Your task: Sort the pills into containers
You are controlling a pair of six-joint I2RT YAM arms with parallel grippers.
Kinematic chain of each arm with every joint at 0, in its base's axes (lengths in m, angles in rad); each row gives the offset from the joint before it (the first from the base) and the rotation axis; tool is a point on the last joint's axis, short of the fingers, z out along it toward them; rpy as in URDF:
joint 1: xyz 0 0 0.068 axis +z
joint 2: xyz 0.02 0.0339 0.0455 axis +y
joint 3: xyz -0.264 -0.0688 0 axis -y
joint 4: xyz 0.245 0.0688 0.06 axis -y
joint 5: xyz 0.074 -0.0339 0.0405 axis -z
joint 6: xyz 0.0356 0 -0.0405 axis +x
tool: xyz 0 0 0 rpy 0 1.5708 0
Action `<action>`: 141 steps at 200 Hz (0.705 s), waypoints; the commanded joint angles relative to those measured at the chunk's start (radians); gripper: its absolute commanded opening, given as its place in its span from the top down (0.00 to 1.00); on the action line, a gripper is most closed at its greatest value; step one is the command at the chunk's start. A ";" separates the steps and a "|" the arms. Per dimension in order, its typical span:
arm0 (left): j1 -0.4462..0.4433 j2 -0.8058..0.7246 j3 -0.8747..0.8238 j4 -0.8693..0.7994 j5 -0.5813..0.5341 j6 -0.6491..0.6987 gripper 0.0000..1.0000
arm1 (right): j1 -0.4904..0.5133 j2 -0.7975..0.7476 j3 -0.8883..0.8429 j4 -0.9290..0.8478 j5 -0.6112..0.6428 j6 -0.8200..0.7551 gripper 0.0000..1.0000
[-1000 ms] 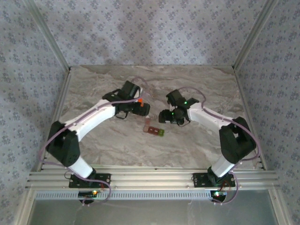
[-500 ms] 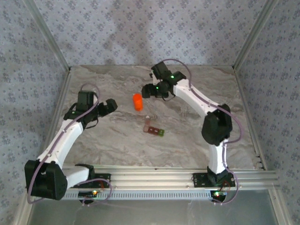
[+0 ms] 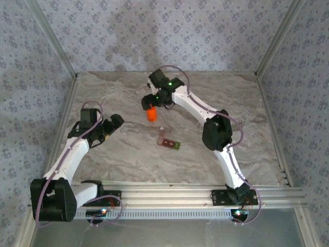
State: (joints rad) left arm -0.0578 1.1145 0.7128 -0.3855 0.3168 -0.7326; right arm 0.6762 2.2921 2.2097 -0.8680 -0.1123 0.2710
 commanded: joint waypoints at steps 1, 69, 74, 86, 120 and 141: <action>0.007 0.003 -0.020 0.032 0.037 -0.029 0.01 | 0.007 0.051 0.040 -0.004 0.045 -0.046 0.12; 0.007 0.001 -0.026 0.008 0.051 -0.025 0.01 | 0.026 0.148 0.116 0.008 0.031 -0.052 0.16; 0.007 0.001 -0.026 0.005 0.052 -0.024 0.01 | 0.026 0.149 0.116 0.009 0.031 -0.051 0.17; 0.007 -0.004 -0.028 0.002 0.055 -0.019 0.01 | 0.023 0.150 0.117 0.009 0.029 -0.049 0.25; 0.007 -0.015 -0.031 0.015 0.074 -0.013 0.01 | 0.010 0.127 0.104 0.003 0.008 -0.041 0.57; 0.006 -0.023 -0.024 0.033 0.088 -0.013 0.00 | -0.001 0.090 0.091 0.002 -0.008 -0.032 0.66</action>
State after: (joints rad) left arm -0.0578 1.1141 0.6945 -0.3691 0.3695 -0.7532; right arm 0.6888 2.4229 2.2951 -0.8551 -0.0963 0.2298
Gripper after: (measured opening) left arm 0.995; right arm 0.409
